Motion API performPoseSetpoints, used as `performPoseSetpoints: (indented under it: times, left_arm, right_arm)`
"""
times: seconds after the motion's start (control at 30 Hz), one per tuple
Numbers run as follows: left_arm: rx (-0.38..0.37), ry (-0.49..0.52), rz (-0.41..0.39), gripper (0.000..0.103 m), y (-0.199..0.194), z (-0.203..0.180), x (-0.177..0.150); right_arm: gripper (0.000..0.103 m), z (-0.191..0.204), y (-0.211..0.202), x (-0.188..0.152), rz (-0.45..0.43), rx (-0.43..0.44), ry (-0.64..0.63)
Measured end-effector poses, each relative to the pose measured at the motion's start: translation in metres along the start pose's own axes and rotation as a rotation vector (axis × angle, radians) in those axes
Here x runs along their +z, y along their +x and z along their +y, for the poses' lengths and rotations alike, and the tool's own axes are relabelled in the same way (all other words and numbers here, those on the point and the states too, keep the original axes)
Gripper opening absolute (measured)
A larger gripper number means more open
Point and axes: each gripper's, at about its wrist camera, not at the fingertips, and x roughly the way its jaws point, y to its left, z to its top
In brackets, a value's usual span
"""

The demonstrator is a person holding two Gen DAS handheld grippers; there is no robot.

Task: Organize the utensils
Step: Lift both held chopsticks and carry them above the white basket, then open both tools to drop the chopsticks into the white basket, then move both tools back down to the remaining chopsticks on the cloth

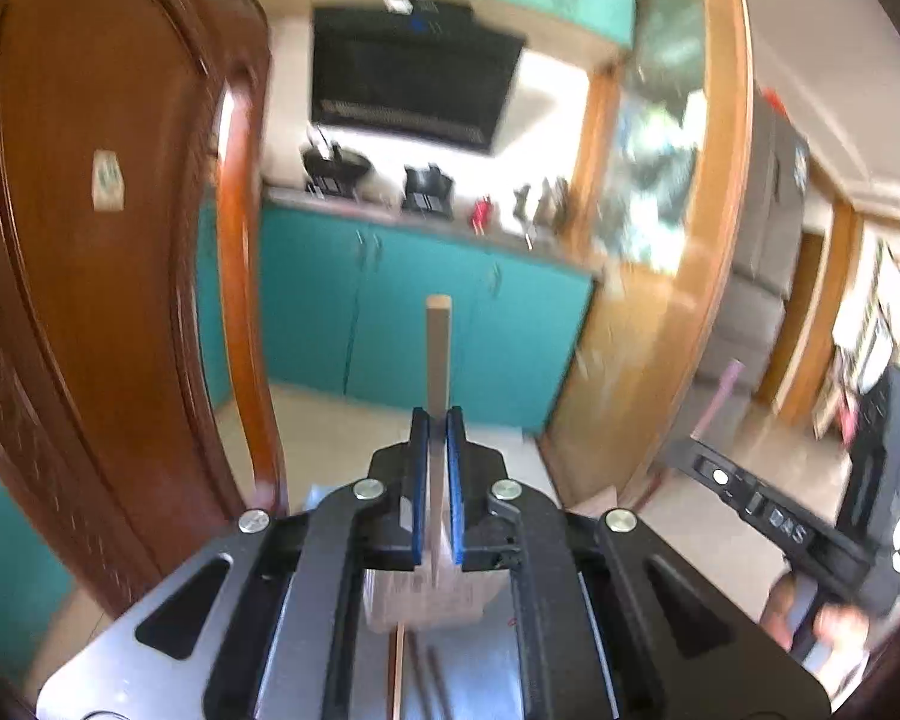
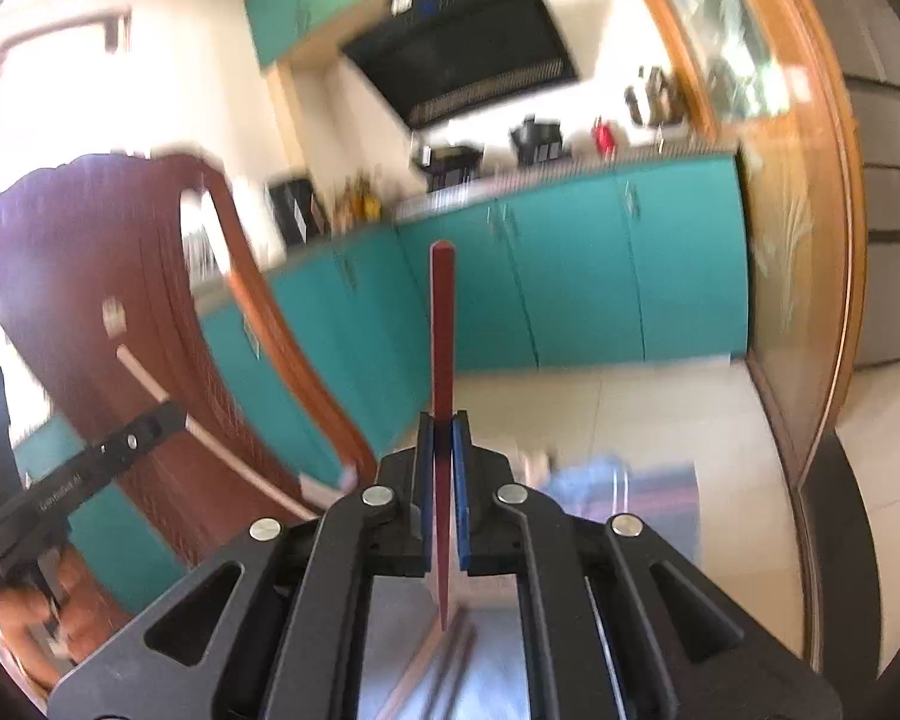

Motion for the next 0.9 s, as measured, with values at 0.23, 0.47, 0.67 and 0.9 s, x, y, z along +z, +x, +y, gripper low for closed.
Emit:
performPoseSetpoints:
  times: [0.23, 0.47, 0.67, 0.9]
  left_arm:
    - [0.084, -0.014, -0.017, 0.007, 0.061, 0.007, -0.017]
    - [0.154, 0.046, 0.058, 0.007, 0.091, 0.011, -0.041]
    - [0.15, 0.05, 0.087, 0.007, 0.093, 0.013, -0.051]
    - [0.101, 0.07, 0.074, 0.023, 0.063, 0.012, -0.059]
  right_arm:
    - [0.006, -0.006, 0.045, -0.004, -0.159, -0.117, 0.032]
    - [0.006, -0.006, 0.098, -0.037, -0.039, -0.143, -0.033]
    - [0.026, -0.006, 0.1, -0.044, -0.018, -0.159, -0.042]
    - [0.047, -0.008, 0.051, -0.034, -0.107, -0.132, -0.05]
